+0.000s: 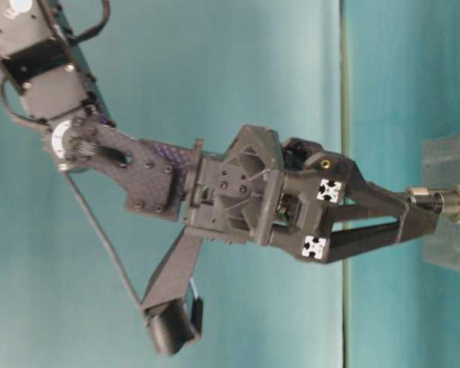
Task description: Insert the washer onto the shaft.
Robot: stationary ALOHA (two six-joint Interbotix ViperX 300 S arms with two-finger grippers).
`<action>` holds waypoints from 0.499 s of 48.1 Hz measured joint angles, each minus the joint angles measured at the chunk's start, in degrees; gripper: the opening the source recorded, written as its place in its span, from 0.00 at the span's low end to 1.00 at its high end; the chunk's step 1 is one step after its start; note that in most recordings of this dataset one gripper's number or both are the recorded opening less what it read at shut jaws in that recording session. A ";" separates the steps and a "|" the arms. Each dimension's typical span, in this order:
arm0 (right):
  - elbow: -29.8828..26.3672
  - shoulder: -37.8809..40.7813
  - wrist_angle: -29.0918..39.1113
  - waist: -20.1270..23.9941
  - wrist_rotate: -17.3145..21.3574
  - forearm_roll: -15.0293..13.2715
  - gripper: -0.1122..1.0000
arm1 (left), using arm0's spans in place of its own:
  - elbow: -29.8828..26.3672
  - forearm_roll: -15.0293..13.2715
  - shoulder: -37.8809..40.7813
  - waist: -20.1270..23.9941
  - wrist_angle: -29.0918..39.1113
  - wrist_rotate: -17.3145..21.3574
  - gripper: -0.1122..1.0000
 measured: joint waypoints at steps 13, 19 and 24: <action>-0.18 0.00 0.53 2.37 0.00 0.97 0.73 | 0.00 0.00 -0.09 0.00 0.09 0.00 0.10; -0.18 0.00 1.32 1.85 0.00 0.97 0.73 | 0.00 0.00 -0.18 -0.09 0.09 0.00 0.10; -0.18 -0.09 2.46 1.49 0.00 1.05 0.73 | -0.09 0.00 -0.26 -0.09 0.09 0.00 0.10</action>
